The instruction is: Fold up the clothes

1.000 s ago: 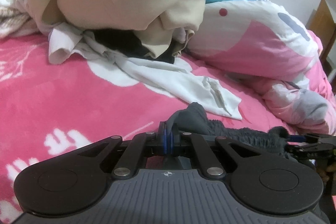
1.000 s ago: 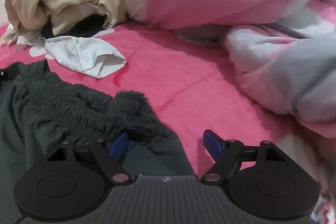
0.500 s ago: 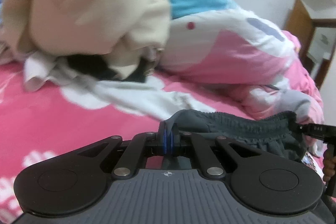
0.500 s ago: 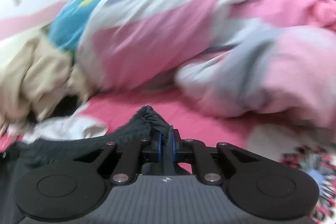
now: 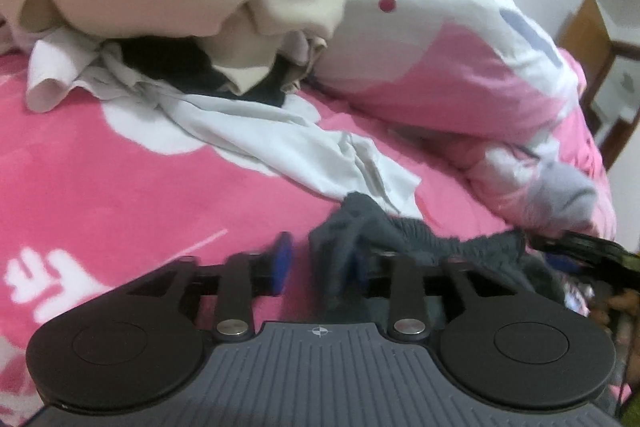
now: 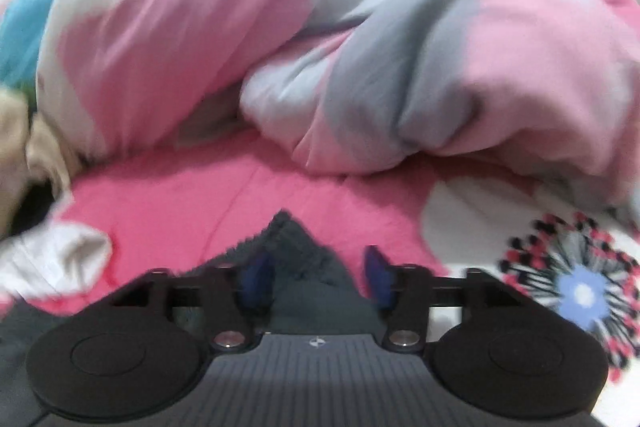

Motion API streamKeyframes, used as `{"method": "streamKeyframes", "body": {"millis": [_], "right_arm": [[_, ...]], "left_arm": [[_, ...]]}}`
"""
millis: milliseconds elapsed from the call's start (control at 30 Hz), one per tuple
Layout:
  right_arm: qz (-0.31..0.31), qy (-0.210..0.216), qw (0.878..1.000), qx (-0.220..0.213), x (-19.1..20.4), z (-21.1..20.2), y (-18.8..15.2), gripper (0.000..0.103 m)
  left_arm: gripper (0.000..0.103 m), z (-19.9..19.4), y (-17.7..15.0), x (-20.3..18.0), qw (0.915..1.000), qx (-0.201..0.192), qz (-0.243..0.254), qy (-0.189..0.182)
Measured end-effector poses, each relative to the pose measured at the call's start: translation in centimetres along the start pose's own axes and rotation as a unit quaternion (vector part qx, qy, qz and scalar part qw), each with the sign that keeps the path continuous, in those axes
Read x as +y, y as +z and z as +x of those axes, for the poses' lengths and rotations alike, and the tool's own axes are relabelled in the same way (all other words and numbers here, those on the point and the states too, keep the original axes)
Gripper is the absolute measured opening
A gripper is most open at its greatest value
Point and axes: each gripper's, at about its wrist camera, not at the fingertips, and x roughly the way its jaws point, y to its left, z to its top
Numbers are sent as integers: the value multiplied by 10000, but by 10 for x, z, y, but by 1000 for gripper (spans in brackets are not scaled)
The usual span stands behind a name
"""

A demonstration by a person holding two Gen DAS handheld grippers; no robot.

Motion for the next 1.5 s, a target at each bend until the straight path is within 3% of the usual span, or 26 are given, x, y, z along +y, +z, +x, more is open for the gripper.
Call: {"method": "streamKeyframes", "body": {"millis": [67, 133, 333, 500, 700, 833, 933, 1067, 1133, 1200, 1233, 1367, 1433, 1467, 1500], "right_arm": [[520, 184, 9985, -4, -15, -26, -1, 79], [1038, 367, 9939, -8, -30, -52, -3, 80], [2410, 877, 9665, -21, -69, -130, -11, 80], [1804, 951, 9790, -40, -39, -205, -62, 80], [1067, 1035, 9889, -63, -3, -295, -125, 80], [572, 1088, 9924, -78, 20, -355, -166, 80], [238, 1143, 9931, -63, 37, -394, -196, 80], [74, 1432, 9896, 137, 58, -387, -223, 79], [-351, 1661, 9852, 224, 79, -383, -236, 77], [-1279, 1921, 9728, 195, 114, -382, -256, 76], [-1861, 2040, 9610, 129, 132, -383, -268, 76], [-4044, 2228, 8869, -131, 194, -379, -323, 74], [-4708, 1935, 8606, -150, 205, -366, -344, 54], [-5030, 1784, 8455, -159, 211, -360, -354, 29], [-5026, 1751, 8465, -146, 210, -356, -355, 19]], "left_arm": [[52, -2, 3, 5, 9996, 59, -246, -94], [57, -4, 7, 10, 9985, 90, -502, -193], [64, -23, 19, 20, 9931, -138, -1054, -494], [64, -50, 29, 15, 9885, -448, -1191, -814], [64, -117, 25, 13, 9842, -415, -925, -1452], [64, -173, 0, 21, 9823, -163, -887, -1644], [64, -209, -31, 28, 9845, 195, -639, -1620], [63, -243, -80, 32, 9880, 751, -328, -1306], [62, -254, -98, 38, 9882, 852, -463, -1184], [61, -264, -110, 44, 9877, 850, -644, -1141], [61, -268, -114, 47, 9875, 845, -703, -1129], [61, -281, -122, 47, 9903, 778, -595, -989], [61, -281, -122, 45, 9904, 803, -535, -987], [61, -283, -123, 43, 9905, 805, -487, -1004], [61, -286, -125, 41, 9910, 792, -370, -1015]]}}
